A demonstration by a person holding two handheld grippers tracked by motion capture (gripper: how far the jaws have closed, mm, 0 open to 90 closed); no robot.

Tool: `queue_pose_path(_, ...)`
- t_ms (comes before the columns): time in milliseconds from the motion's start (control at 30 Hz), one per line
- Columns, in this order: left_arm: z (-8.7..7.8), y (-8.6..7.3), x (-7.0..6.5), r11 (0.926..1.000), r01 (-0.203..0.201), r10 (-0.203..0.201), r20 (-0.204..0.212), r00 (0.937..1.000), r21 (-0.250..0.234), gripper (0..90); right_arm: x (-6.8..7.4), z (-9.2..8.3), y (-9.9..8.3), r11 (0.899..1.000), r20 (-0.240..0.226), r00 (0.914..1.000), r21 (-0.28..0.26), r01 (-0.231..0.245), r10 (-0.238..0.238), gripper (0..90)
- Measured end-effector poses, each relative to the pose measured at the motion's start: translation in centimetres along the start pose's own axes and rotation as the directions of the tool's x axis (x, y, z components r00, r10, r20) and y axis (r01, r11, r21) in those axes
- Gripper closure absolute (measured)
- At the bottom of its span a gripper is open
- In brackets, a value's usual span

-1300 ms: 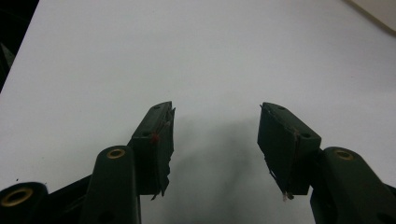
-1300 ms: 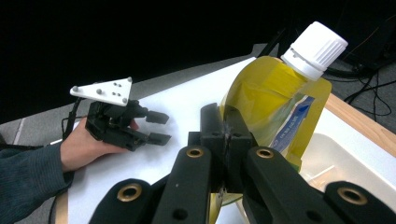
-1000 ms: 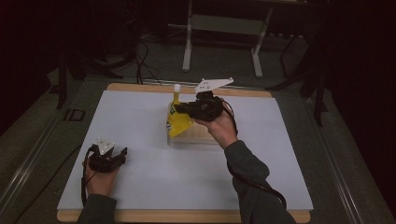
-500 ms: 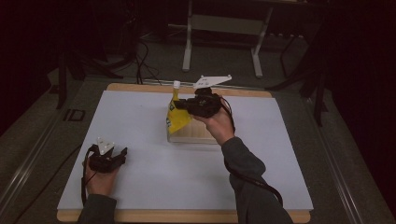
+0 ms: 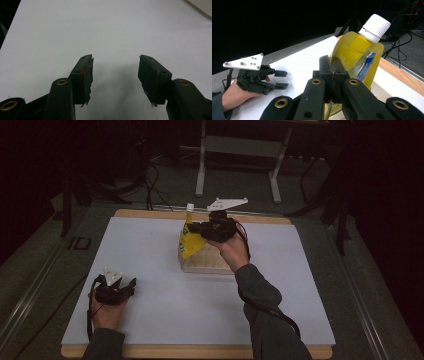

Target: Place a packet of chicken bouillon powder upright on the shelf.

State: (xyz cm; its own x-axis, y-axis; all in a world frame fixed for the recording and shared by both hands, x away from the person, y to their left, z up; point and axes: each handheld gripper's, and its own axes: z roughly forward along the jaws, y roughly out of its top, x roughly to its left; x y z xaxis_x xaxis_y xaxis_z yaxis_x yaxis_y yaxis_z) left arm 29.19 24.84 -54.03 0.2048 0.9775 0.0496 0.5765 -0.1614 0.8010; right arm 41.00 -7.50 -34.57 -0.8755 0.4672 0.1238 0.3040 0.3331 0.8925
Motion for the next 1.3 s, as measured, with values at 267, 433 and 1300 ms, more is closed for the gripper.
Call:
queue_pose_path(267,0.0,0.0,0.0,1.0000,0.003,-0.003,0.002,1.0000,-0.001,45.0,-0.3,0.1,0.2,1.000,0.006,0.9999,-0.024,-0.013,0.013,90.0)
queue_pose_path(433,0.0,0.0,0.0,1.0000,0.003,-0.003,0.001,1.0000,0.000,45.0,-0.4,0.4,0.4,0.999,0.017,0.9997,-0.031,-0.017,0.017,90.0)
queue_pose_path(1300,0.0,0.0,0.0,1.0000,0.003,-0.003,0.002,1.0000,0.000,44.9,-0.8,1.7,0.0,0.998,0.062,0.9965,-0.038,-0.054,0.056,90.0)
